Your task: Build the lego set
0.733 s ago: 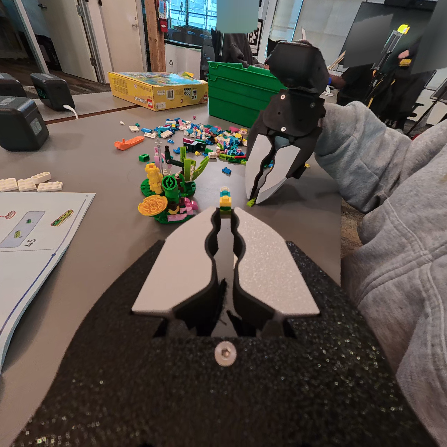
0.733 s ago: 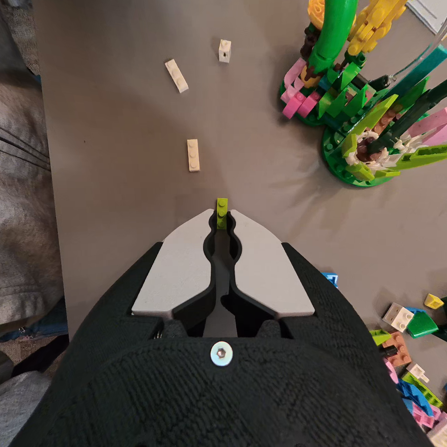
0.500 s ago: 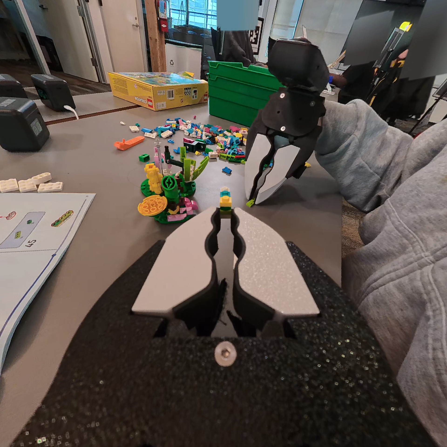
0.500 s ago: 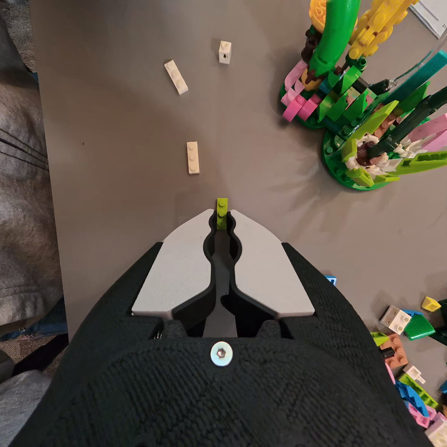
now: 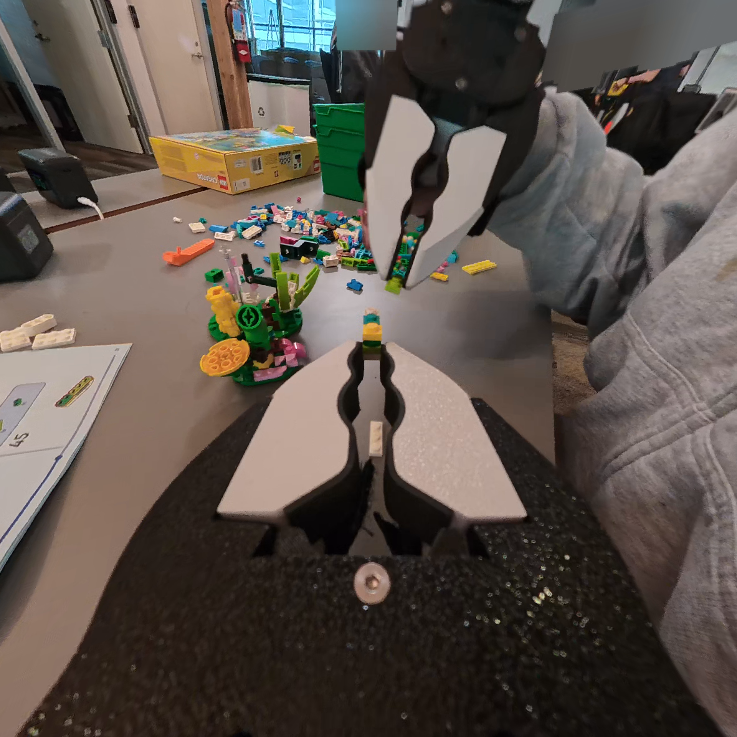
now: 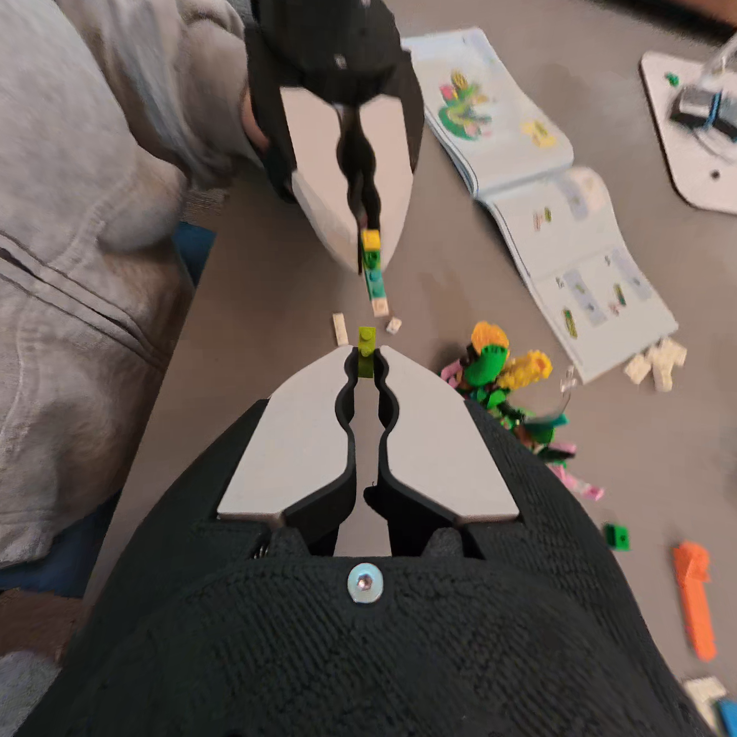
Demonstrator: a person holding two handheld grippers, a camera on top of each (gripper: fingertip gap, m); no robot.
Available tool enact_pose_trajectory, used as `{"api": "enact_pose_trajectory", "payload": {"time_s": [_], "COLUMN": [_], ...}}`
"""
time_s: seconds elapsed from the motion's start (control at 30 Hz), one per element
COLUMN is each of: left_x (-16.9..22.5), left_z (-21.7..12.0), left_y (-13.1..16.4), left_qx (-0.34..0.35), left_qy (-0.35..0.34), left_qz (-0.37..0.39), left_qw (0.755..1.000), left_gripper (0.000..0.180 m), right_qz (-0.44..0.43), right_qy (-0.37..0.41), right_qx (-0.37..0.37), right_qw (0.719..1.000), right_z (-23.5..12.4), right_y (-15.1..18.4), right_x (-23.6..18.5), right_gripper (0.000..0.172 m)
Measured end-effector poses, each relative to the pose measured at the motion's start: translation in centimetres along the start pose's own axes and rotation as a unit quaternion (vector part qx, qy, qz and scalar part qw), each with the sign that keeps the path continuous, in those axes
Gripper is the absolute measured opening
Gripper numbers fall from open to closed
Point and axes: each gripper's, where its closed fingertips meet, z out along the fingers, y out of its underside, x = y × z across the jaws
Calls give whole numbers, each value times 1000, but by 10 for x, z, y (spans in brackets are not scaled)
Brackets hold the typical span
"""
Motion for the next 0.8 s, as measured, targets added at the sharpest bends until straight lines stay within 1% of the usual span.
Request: {"api": "enact_pose_trajectory", "payload": {"time_s": [0.03, 0.17, 0.33, 0.8], "left_x": [2, 9, 12, 15], "left_z": [1, 3, 4, 3], "left_y": [0, -2, -5, -7], "left_qx": [0, 5, 9, 22], "left_qy": [1, 10, 9, 11], "left_qz": [6, 23, 40, 63], "left_qw": [1000, 1000, 999, 998], "left_gripper": [8, 8, 8, 8], "right_qz": [-12, -44, -60, -50], "right_qy": [-11, -49, -79, -122], "right_qx": [1, -17, -57, -91], "right_qw": [1000, 998, 993, 987], "right_z": [1, 8, 14, 13], "right_y": [-7, -21, -22, -22], "right_x": [0, -2, -4, -9], "right_gripper": [6, 6, 6, 6]}}
